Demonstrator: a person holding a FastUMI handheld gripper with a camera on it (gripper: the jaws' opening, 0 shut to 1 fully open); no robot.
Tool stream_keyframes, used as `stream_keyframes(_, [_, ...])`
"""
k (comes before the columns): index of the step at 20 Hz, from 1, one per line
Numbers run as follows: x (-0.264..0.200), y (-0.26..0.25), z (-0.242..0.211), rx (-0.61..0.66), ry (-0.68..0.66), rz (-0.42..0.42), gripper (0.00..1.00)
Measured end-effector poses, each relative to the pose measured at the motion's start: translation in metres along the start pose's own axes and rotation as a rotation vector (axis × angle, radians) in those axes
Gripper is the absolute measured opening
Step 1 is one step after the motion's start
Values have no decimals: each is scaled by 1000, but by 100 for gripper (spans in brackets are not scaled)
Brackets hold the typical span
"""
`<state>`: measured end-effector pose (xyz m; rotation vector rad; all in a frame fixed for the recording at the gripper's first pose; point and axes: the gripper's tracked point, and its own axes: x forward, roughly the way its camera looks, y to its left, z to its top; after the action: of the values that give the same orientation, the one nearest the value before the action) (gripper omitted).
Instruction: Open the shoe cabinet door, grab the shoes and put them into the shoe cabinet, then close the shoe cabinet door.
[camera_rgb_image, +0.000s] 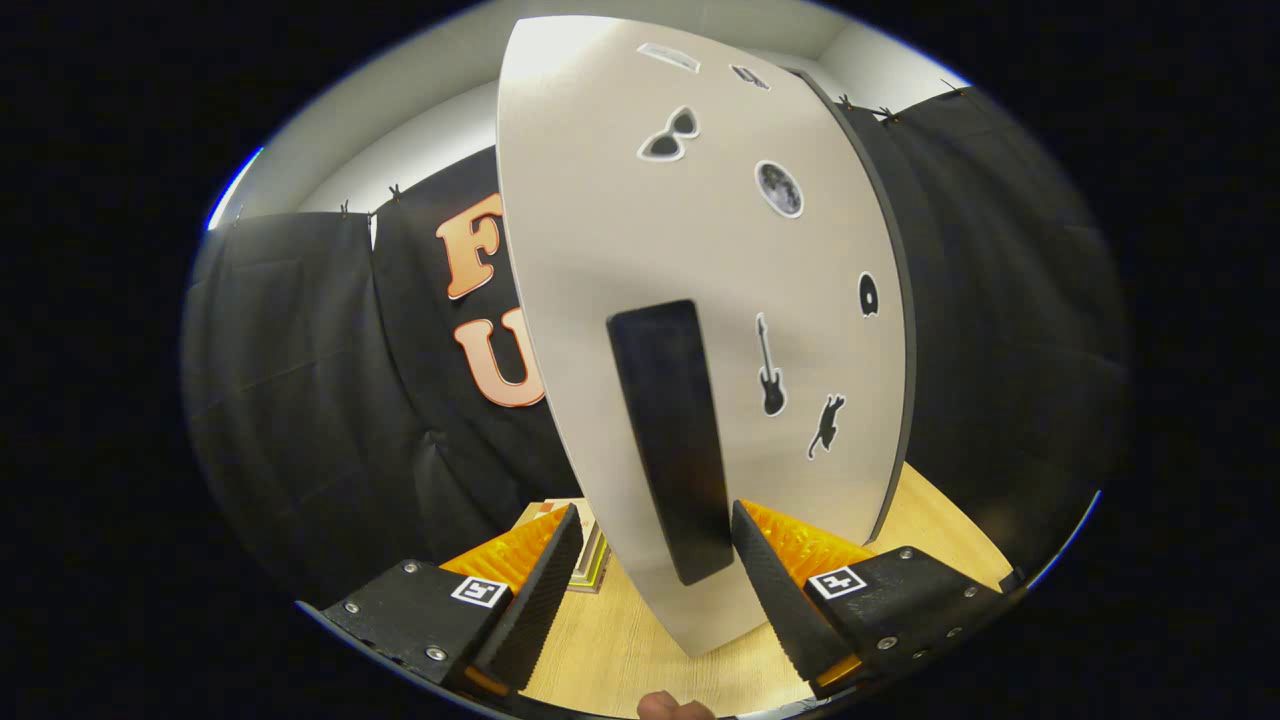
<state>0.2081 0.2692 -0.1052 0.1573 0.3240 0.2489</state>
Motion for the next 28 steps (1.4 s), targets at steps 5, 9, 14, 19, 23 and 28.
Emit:
stream_keyframes(5, [12, 6, 5, -40, 2, 17, 94])
stream_keyframes(9, [19, 12, 8, -69, 13, 44, 94])
stream_keyframes(14, [30, 16, 15, -74, -1, 68, 94])
stream_keyframes(19, [46, 19, 18, -66, 9, 81, 94])
stream_keyframes(23, [59, 19, 19, -84, 1, 74, 94])
stream_keyframes(28, [70, 18, 21, -93, -6, 65, 94])
